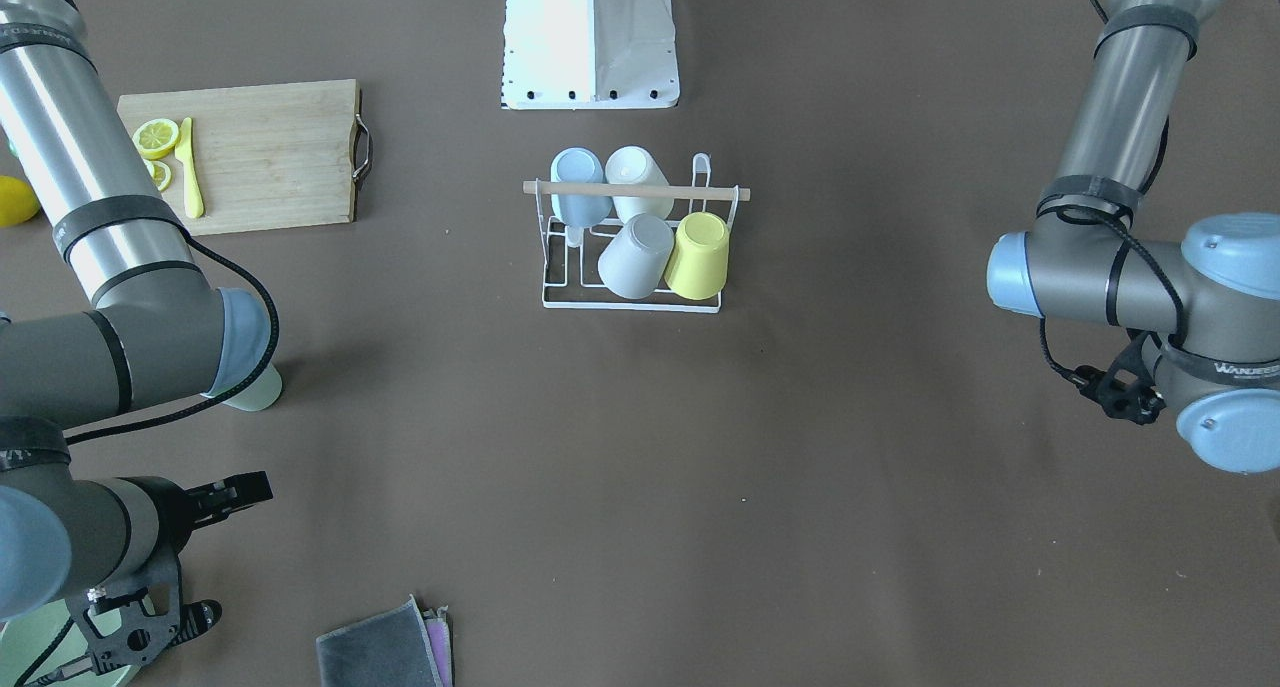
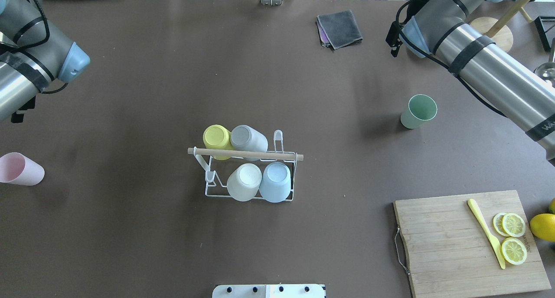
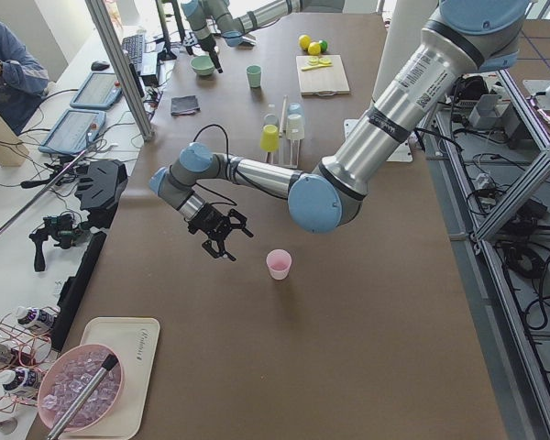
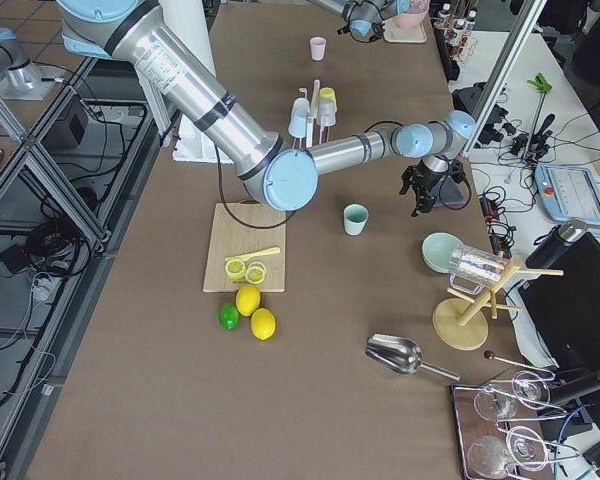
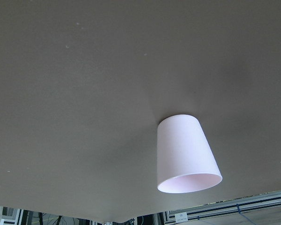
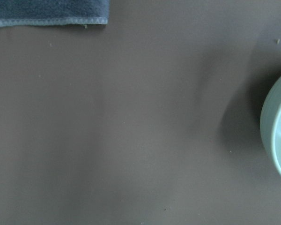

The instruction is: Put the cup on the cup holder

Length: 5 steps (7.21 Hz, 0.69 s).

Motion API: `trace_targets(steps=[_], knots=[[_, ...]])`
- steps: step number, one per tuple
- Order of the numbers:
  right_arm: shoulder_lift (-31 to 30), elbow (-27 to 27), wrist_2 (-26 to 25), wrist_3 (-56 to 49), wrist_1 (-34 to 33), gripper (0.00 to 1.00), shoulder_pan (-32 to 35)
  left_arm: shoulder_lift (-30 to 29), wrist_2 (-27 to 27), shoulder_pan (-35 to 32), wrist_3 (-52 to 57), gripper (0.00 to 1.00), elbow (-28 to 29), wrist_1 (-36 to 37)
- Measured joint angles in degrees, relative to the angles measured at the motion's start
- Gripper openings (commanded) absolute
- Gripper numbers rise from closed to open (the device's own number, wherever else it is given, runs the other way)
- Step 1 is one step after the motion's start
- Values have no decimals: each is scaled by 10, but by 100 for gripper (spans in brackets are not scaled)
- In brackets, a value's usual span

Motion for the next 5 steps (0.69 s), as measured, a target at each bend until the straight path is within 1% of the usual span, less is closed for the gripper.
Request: trace_targets(steps=[2, 4, 5], knots=[[54, -91, -27, -47, -32, 100, -16, 4, 10, 34, 1, 97, 6, 1], [106, -179, -66, -107, -57, 100, -31, 8, 38, 54, 19, 97, 10, 4], [125, -217, -74, -131, -62, 100, -36, 9, 48, 60, 28, 97, 13, 6]])
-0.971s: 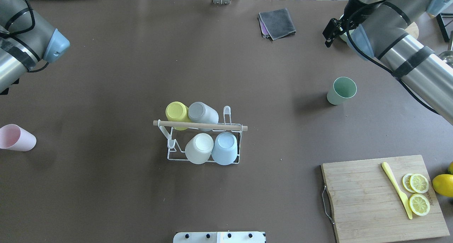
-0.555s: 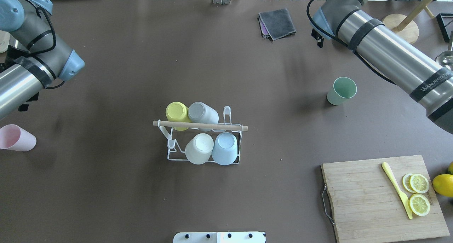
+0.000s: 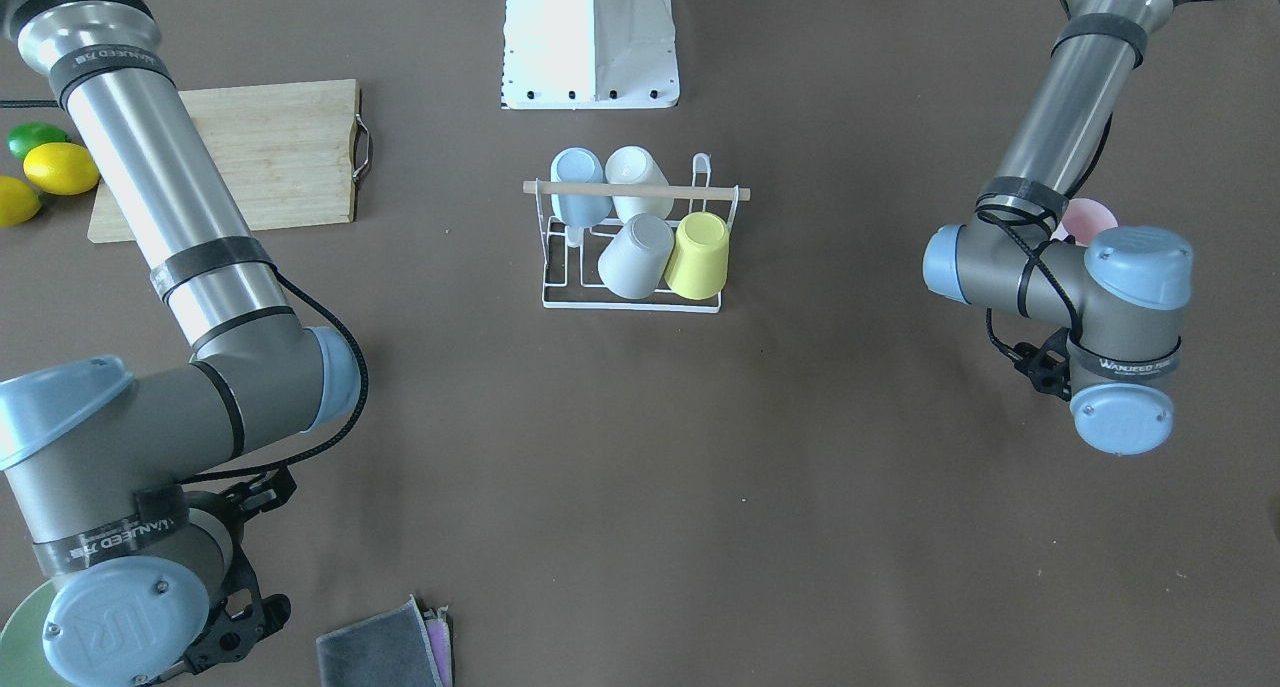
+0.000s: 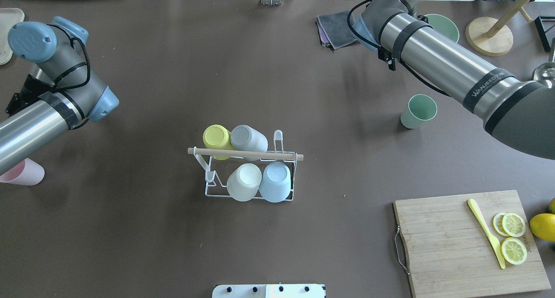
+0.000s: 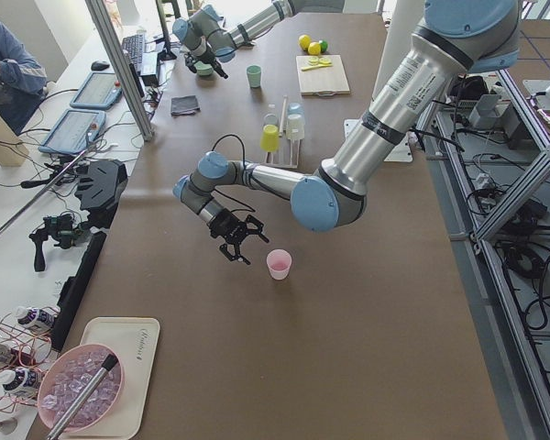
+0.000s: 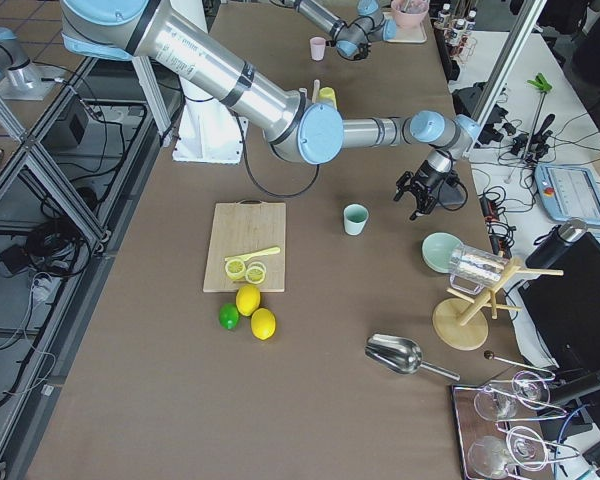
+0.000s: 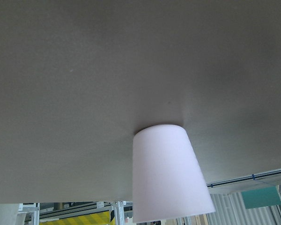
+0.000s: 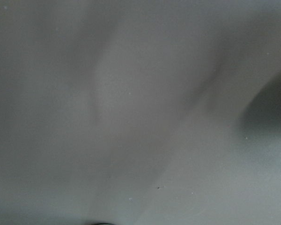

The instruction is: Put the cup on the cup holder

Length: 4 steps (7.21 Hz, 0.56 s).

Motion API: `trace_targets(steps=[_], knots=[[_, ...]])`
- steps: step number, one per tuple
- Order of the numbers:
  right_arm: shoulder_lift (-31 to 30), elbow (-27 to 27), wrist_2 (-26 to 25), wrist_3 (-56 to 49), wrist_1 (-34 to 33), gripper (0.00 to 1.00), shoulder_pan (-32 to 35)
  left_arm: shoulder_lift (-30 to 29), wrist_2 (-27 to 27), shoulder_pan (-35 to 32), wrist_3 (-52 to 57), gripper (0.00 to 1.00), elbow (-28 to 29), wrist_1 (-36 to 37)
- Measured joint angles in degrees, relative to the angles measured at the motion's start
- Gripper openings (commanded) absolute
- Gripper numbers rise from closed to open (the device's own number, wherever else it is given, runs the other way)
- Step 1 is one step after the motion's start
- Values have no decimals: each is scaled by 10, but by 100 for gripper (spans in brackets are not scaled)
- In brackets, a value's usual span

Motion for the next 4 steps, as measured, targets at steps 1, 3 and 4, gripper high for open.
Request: trace_targets(steps=[1, 3, 4], knots=[[17, -34, -1, -19, -2, 100, -2, 0, 6, 4, 7, 97, 4, 1], [49, -101, 1, -37, -3, 100, -17, -2, 10, 10, 20, 97, 12, 2], [61, -132, -1, -49, -3, 100, -28, -1, 10, 18, 24, 97, 15, 2]])
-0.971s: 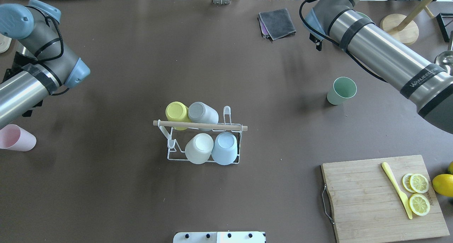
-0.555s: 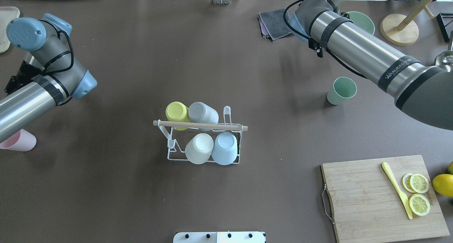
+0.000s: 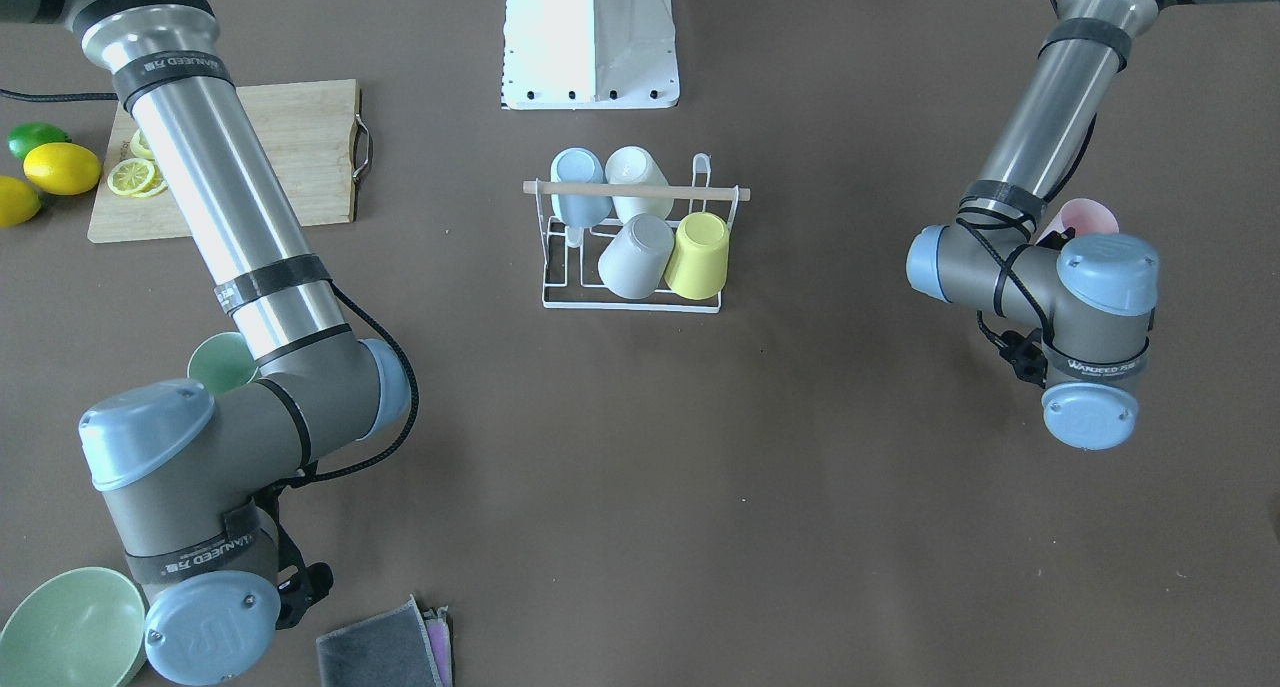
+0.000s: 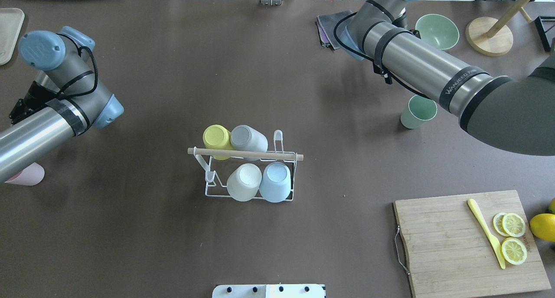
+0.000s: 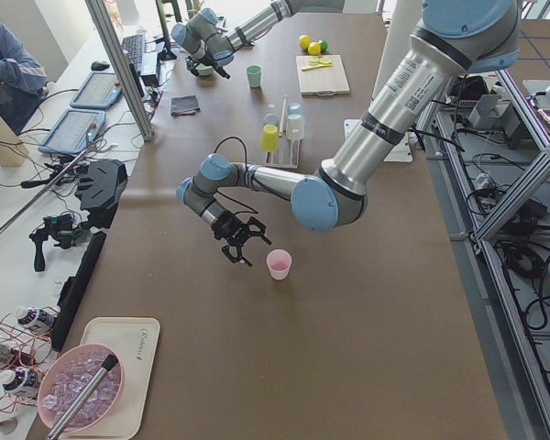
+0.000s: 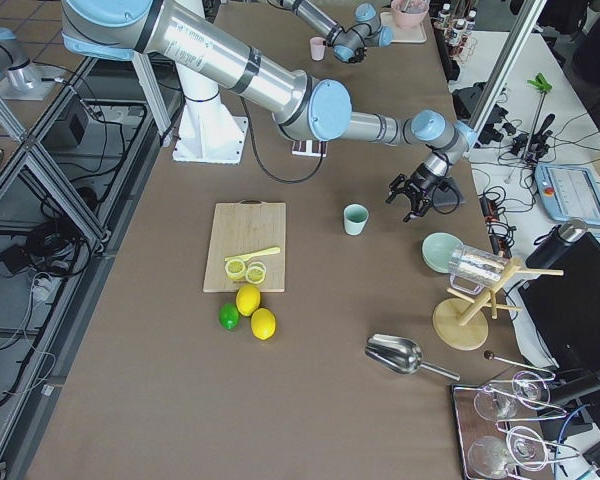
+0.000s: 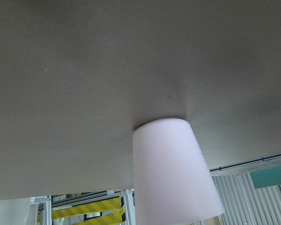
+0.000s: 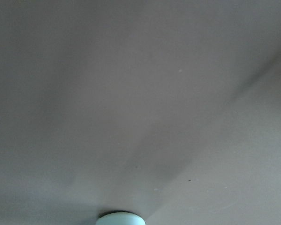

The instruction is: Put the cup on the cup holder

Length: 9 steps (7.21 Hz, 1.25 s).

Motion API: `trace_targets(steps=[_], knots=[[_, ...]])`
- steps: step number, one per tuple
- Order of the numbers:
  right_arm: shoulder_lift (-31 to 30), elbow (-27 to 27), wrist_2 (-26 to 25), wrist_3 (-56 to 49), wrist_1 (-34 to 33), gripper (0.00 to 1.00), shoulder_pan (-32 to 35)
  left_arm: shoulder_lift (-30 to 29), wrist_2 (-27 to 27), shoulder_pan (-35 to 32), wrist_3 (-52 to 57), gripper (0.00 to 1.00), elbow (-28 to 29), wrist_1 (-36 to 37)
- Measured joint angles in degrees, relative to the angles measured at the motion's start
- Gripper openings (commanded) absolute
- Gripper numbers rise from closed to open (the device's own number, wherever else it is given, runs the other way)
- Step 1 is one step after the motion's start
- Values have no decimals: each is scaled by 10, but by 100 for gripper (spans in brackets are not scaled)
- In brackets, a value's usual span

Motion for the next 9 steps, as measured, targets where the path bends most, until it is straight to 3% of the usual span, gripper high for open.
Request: trace_targets(steps=[4, 9], knots=[[40, -106, -22, -61, 0, 100, -15, 4, 0, 16, -4, 97, 10, 3], [71, -172, -34, -70, -1, 100, -36, 8, 7, 39, -54, 97, 14, 27]])
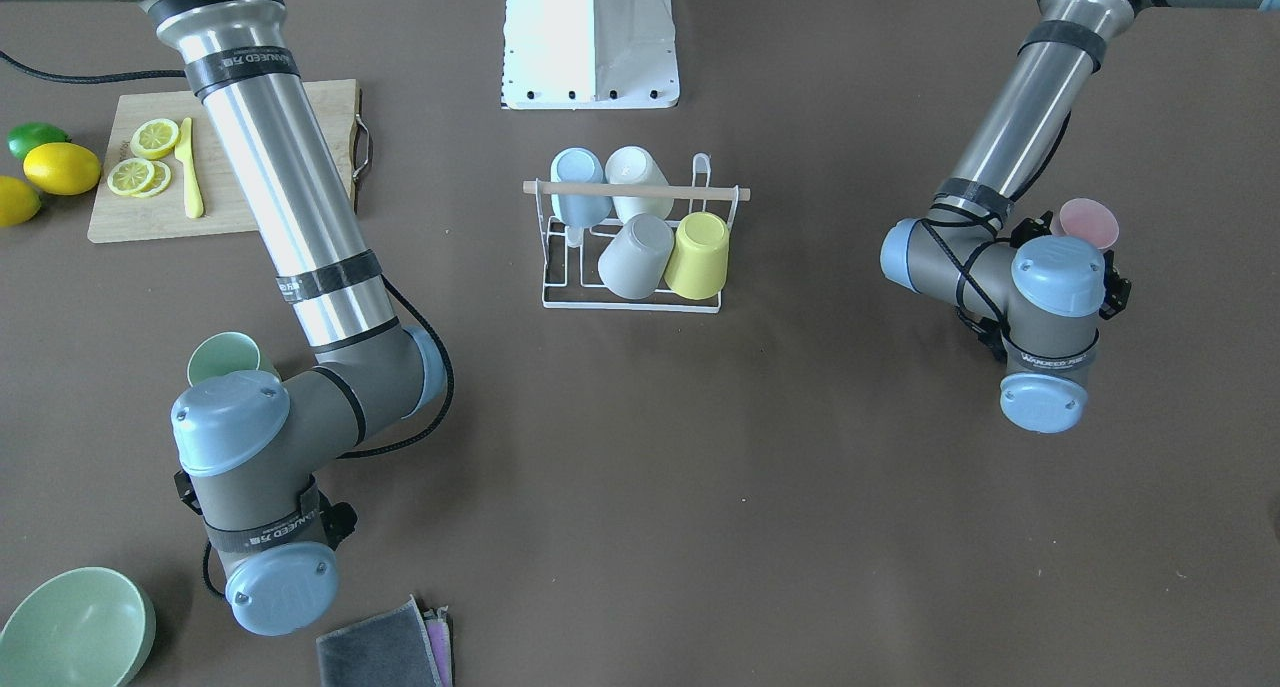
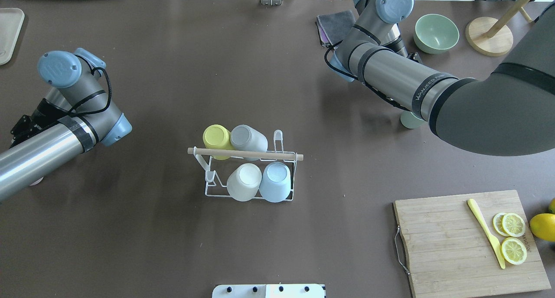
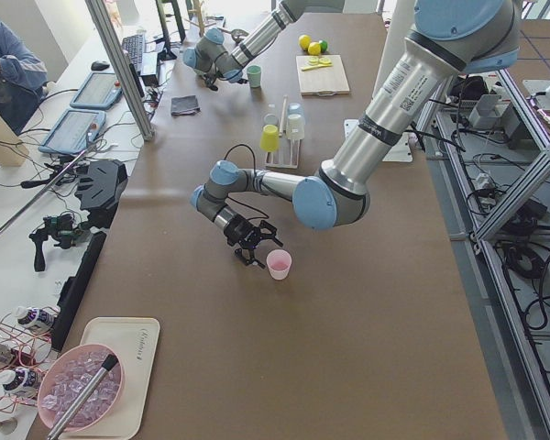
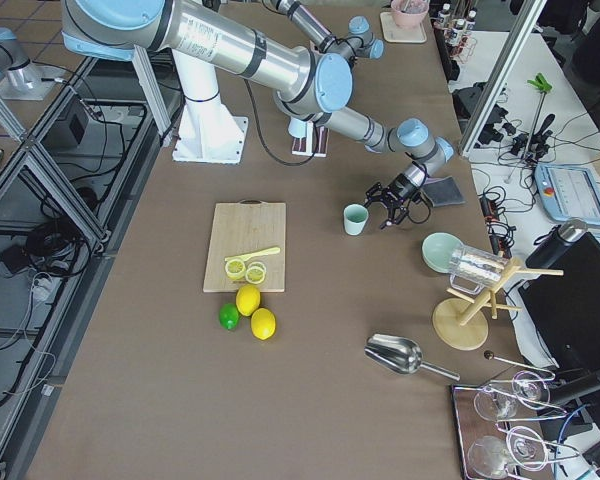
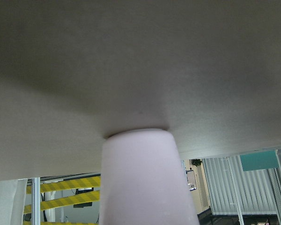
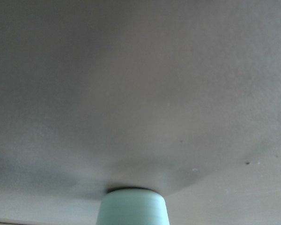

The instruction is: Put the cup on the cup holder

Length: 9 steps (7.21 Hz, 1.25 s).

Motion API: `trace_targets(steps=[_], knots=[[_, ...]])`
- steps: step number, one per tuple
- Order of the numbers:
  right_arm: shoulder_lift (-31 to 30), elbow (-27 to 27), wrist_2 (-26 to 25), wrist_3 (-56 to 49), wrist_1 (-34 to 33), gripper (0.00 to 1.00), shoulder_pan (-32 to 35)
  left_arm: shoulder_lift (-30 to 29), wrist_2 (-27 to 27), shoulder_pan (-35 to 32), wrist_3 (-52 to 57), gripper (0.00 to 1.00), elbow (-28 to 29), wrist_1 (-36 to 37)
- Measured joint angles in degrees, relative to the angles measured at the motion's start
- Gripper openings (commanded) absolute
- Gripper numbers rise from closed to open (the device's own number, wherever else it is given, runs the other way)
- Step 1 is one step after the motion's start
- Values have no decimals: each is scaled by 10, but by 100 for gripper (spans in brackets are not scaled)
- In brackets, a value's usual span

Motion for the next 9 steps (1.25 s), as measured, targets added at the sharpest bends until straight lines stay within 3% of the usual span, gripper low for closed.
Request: trace_targets(steps=[5, 9], knots=[[4, -14, -7, 0, 0, 100, -14, 22, 22, 22, -14, 94, -8, 23], [4, -10, -14, -17, -15, 100, -12, 25, 44, 24, -22, 55, -12, 47]])
